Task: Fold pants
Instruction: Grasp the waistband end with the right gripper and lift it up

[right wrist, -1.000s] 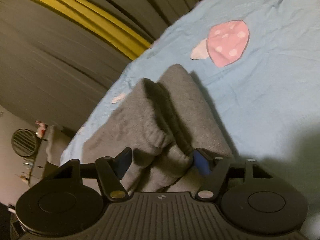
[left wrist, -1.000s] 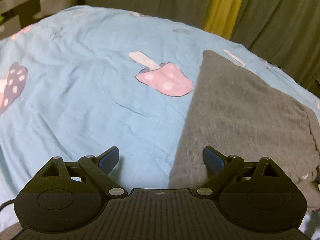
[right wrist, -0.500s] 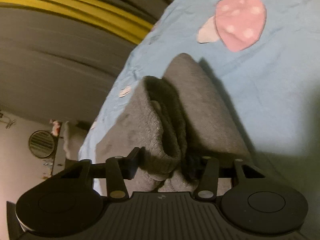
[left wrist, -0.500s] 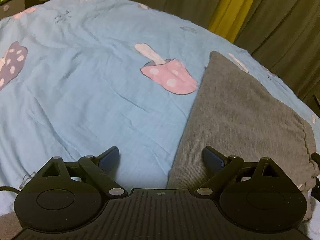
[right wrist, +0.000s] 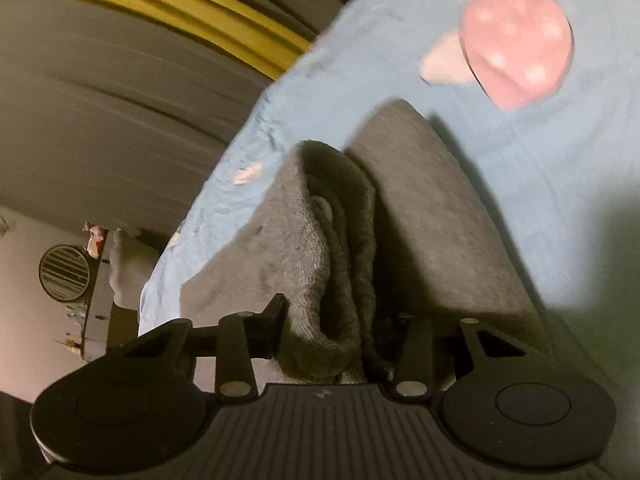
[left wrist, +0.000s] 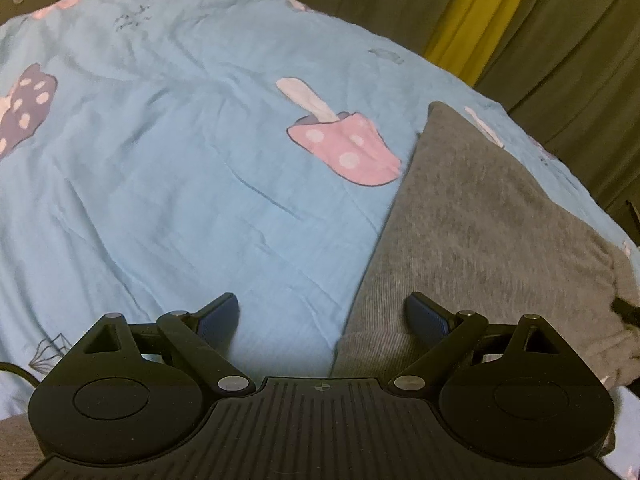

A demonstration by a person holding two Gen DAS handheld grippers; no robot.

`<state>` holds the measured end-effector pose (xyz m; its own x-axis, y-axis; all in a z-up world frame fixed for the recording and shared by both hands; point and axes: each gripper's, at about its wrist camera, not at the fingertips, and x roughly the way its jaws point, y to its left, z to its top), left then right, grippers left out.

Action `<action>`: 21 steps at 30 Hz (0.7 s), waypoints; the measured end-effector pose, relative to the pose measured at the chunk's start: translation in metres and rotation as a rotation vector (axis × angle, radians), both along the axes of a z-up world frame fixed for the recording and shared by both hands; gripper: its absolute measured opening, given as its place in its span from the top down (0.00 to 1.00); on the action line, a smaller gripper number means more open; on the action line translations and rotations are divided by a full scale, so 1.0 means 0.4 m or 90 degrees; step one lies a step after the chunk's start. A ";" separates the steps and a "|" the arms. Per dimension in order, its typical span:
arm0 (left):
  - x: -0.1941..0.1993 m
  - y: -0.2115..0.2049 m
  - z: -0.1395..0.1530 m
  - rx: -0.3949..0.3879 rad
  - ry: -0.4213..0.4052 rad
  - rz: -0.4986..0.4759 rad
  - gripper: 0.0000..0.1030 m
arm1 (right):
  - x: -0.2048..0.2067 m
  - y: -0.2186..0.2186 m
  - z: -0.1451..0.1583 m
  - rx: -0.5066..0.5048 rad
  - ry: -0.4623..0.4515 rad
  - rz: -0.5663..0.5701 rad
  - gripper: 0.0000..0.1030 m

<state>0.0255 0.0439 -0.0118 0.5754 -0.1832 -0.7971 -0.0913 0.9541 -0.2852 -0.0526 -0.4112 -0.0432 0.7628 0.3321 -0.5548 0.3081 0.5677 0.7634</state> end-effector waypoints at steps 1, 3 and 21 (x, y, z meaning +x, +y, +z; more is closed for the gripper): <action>0.000 0.001 0.000 -0.002 0.001 0.000 0.08 | -0.007 0.007 0.020 -0.003 -0.018 0.005 0.62; 0.000 0.002 -0.001 -0.005 0.002 0.000 0.08 | -0.027 0.017 0.066 -0.016 -0.058 0.011 0.62; -0.028 -0.039 0.011 -0.036 -0.028 -0.128 0.09 | -0.084 -0.031 0.120 0.030 -0.098 -0.037 0.62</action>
<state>0.0141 0.0284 -0.0075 0.5563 -0.3422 -0.7573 0.1131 0.9340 -0.3390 -0.0863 -0.4234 0.0049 0.8562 0.3084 -0.4145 0.2164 0.5145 0.8297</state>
